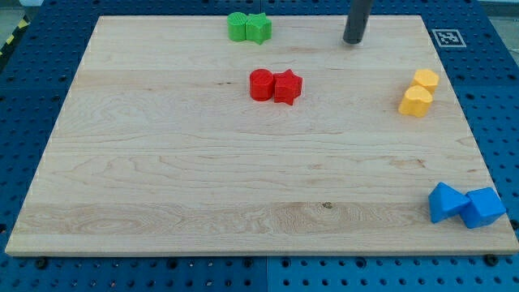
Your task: Move the green blocks top left to the red blocks
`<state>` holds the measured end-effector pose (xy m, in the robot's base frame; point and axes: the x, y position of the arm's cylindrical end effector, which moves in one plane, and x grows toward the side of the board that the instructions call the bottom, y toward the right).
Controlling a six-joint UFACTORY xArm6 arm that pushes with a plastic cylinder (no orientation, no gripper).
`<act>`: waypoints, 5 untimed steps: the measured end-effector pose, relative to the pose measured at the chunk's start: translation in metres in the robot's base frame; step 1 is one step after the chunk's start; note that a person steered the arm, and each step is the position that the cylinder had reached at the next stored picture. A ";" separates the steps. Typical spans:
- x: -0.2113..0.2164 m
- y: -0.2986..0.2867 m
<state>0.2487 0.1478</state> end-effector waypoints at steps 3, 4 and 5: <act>-0.038 -0.132; -0.011 -0.170; 0.021 -0.180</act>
<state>0.2701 -0.0321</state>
